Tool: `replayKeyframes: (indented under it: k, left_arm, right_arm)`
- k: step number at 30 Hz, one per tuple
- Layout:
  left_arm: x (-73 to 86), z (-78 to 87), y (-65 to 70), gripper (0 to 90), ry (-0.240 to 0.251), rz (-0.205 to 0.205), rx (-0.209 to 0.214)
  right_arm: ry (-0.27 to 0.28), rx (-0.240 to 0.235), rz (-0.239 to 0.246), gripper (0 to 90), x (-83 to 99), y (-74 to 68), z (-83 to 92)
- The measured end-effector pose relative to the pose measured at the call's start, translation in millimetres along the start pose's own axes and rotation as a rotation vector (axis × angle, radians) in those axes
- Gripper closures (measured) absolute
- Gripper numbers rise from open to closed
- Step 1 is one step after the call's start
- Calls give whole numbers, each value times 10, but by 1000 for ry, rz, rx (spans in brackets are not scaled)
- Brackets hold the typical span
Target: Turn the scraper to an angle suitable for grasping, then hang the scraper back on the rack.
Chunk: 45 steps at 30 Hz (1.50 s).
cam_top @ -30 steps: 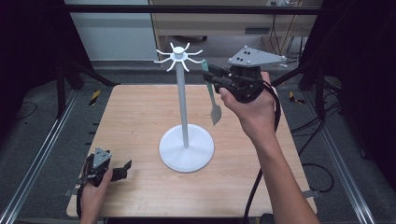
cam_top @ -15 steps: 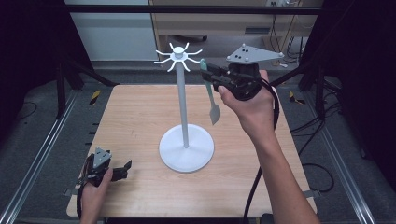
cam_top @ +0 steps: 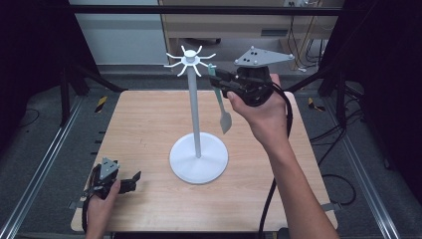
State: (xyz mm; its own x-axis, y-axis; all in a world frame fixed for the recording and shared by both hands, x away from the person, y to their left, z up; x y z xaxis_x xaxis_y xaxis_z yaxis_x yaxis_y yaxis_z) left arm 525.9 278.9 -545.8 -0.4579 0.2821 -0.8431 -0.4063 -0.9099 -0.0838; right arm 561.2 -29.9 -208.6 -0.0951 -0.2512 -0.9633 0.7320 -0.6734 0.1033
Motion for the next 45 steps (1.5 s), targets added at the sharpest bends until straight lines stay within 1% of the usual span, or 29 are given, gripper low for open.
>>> replayKeyframes:
  k: [12, 13, 18, 19, 22, 23, 29, 31, 34, 36, 38, 40, 41, 42, 45]
  left_arm:
    - [3, -5, 7, 33, -2, -3, 1]
    - [3, -5, 8, 33, -3, -3, 1]
    - [1, -4, 7, 34, -1, -2, 1]
    - [0, -3, 8, 33, -1, -2, 1]
    - [0, -2, 6, 34, -1, -4, 0]
    - [1, -5, 7, 34, -2, -2, 1]
    - [-1, -1, 7, 34, 0, -4, 1]
    - [2, -5, 7, 34, -2, -1, 2]
    - [0, -3, 8, 34, -1, -2, 1]
    - [1, -2, 8, 34, -2, -5, 0]
    - [0, -1, 9, 34, -2, -7, 1]
    - [1, 2, 5, 33, -2, -6, -1]
    - [1, 4, 1, 33, -1, -5, -2]
    - [0, 5, -1, 33, 0, -2, -2]
    - [-5, 3, -2, 33, 1, -2, -2]
  right_arm:
    - [-2, 6, 3, 733, 14, 2, 41]
    - [-8, 5, -1, 708, 32, -1, 54]
    - [-13, 9, -3, 713, 83, 12, 95]
    - [-21, 14, -6, 715, 127, 25, 112]
    - [-33, 23, 0, 718, 172, 45, 128]
    - [-35, 25, -7, 719, 191, 53, 137]
    - [-59, 48, -8, 729, 319, 111, 180]
    - [-75, 61, -11, 732, 394, 154, 202]
    - [-84, 69, -15, 734, 444, 182, 213]
    - [-91, 80, -20, 736, 493, 215, 229]
    - [-108, 103, -23, 737, 580, 274, 253]
    - [-115, 110, -24, 737, 611, 295, 261]
    - [-130, 127, -30, 738, 677, 346, 275]
    - [-130, 127, -30, 738, 677, 346, 275]
    - [-151, 150, -36, 740, 777, 408, 295]
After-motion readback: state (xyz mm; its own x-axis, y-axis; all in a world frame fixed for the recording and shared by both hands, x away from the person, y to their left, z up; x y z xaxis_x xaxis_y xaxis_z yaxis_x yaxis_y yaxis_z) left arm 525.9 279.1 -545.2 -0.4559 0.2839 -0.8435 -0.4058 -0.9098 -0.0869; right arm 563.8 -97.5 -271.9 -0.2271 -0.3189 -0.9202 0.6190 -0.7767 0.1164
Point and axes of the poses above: each handheld gripper's, and its own axes: z roughly backward along the jaws, x roughly out of its underside, y roughly to its right, the point moved 10 cm from there along -z, roughly forward along the jaws
